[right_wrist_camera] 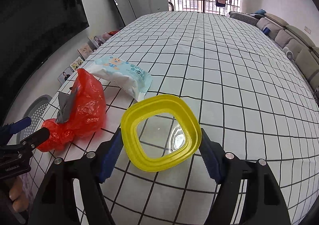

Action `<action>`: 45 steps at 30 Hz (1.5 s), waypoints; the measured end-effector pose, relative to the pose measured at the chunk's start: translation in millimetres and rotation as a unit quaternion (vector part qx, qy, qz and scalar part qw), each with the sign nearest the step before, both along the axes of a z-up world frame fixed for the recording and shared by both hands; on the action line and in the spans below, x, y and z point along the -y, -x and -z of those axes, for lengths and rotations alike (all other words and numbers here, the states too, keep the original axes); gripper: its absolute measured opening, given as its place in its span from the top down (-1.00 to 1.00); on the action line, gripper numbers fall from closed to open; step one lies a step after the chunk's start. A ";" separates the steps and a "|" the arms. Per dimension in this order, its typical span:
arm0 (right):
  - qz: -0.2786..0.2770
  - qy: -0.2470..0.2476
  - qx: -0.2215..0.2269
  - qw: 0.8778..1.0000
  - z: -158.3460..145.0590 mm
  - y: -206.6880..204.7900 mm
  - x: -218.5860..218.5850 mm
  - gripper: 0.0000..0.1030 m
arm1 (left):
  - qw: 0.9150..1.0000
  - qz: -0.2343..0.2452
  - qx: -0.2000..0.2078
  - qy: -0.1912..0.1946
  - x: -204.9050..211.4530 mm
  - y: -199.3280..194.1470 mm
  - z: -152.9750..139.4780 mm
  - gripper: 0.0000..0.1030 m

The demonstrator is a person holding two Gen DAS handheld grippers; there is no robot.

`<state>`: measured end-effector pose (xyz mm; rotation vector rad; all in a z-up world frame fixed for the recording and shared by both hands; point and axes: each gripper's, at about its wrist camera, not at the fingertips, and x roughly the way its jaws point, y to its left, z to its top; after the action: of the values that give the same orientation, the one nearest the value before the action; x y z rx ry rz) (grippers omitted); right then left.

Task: Collect trash
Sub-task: 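Grasp the grey fabric strip on the red bag with the left tool while the right tool holds the lid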

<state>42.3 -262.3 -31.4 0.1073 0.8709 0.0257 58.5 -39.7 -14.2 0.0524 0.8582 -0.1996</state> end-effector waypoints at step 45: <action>0.074 -0.035 0.015 0.997 11.1 57.8 11.8 -0.38 | 1.000 0.012 0.020 -0.006 7.8 -4.0 -10.9 -0.86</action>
<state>-15.5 -274.1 -42.5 0.2353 0.8311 -0.0810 62.5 -47.5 -3.3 0.0776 0.8189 -0.2142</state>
